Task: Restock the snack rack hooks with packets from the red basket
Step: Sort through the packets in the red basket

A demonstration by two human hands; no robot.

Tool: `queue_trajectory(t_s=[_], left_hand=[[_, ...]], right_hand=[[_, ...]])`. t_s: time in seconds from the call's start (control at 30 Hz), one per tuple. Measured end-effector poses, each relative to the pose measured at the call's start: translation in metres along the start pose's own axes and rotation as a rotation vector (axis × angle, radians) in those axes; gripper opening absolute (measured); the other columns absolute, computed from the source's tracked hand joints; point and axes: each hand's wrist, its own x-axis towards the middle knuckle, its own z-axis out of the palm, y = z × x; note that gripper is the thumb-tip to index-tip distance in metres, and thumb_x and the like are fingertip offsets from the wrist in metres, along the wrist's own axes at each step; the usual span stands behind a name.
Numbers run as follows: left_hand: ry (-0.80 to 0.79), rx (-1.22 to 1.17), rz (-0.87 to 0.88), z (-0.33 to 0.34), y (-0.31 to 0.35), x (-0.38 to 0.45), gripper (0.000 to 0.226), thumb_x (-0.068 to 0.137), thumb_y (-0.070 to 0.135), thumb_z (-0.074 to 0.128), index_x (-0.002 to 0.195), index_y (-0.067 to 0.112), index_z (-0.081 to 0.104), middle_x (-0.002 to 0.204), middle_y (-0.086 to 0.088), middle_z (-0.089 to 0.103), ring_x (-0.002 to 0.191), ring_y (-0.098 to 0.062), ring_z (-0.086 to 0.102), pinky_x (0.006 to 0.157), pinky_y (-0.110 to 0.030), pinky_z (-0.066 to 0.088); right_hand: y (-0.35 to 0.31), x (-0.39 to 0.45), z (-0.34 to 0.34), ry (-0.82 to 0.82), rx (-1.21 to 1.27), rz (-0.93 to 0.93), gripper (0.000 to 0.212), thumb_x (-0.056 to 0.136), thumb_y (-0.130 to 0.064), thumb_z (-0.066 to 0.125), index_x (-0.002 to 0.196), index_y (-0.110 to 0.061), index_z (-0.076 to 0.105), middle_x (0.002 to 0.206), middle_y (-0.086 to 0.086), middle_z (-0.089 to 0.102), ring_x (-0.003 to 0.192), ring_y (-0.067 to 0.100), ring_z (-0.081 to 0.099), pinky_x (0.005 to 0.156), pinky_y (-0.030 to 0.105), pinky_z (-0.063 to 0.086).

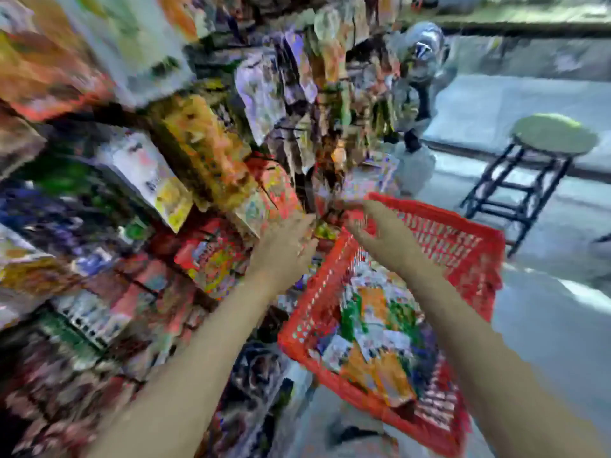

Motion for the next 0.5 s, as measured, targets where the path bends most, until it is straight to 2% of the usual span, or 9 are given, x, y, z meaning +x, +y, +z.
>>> queue_trajectory(t_s=[0.07, 0.13, 0.23, 0.33, 0.43, 0.5], left_hand=[[-0.12, -0.03, 0.013, 0.058, -0.001, -0.013, 0.07, 0.092, 0.047, 0.033, 0.14, 0.002, 0.056, 0.142, -0.025, 0.055, 0.13, -0.04, 0.055, 0.108, -0.055, 0.045], [-0.206, -0.077, -0.003, 0.099, -0.004, -0.03, 0.068, 0.093, 0.046, 0.035, 0.141, 0.002, 0.054, 0.143, -0.026, 0.054, 0.131, -0.041, 0.054, 0.108, -0.052, 0.046], [-0.244, -0.035, 0.019, 0.134, -0.008, -0.046, 0.073, 0.093, 0.05, 0.032, 0.151, 0.007, 0.041, 0.158, -0.02, 0.038, 0.147, -0.037, 0.034, 0.115, -0.055, 0.037], [-0.265, 0.053, 0.045, 0.144, -0.009, -0.051, 0.074, 0.096, 0.048, 0.041, 0.157, 0.009, 0.03, 0.166, -0.013, 0.023, 0.155, -0.032, 0.015, 0.117, -0.057, 0.032], [-0.248, 0.097, 0.033, 0.144, -0.004, -0.054, 0.075, 0.099, 0.045, 0.049, 0.16, 0.013, 0.021, 0.17, -0.006, 0.012, 0.157, -0.026, 0.003, 0.121, -0.053, 0.028], [-0.253, 0.06, 0.008, 0.142, -0.002, -0.055, 0.076, 0.1, 0.047, 0.047, 0.162, 0.017, 0.015, 0.17, -0.001, 0.004, 0.157, -0.022, -0.003, 0.122, -0.051, 0.023]], right_hand=[[0.043, -0.033, 0.015, -0.118, -0.005, 0.165, 0.042, 0.092, -0.017, 0.068, 0.127, 0.004, 0.06, 0.123, 0.024, 0.065, 0.114, 0.034, 0.061, 0.097, 0.034, 0.037], [0.076, -0.056, 0.03, -0.214, -0.026, 0.311, 0.041, 0.093, -0.019, 0.069, 0.128, 0.001, 0.06, 0.122, 0.022, 0.065, 0.113, 0.034, 0.061, 0.096, 0.037, 0.04], [0.11, -0.076, 0.055, -0.348, -0.046, 0.419, 0.044, 0.094, -0.026, 0.068, 0.13, -0.003, 0.059, 0.125, 0.019, 0.062, 0.115, 0.035, 0.059, 0.096, 0.043, 0.046], [0.13, -0.091, 0.081, -0.516, -0.048, 0.54, 0.05, 0.099, -0.025, 0.062, 0.142, -0.006, 0.047, 0.14, 0.017, 0.053, 0.122, 0.032, 0.055, 0.096, 0.038, 0.043], [0.148, -0.101, 0.105, -0.504, -0.049, 0.651, 0.064, 0.098, -0.026, 0.064, 0.152, -0.01, 0.033, 0.138, 0.019, 0.045, 0.115, 0.034, 0.054, 0.09, 0.042, 0.046], [0.159, -0.099, 0.118, -0.433, -0.038, 0.797, 0.072, 0.096, -0.03, 0.067, 0.153, -0.011, 0.028, 0.149, 0.022, 0.034, 0.127, 0.04, 0.046, 0.099, 0.048, 0.046]])
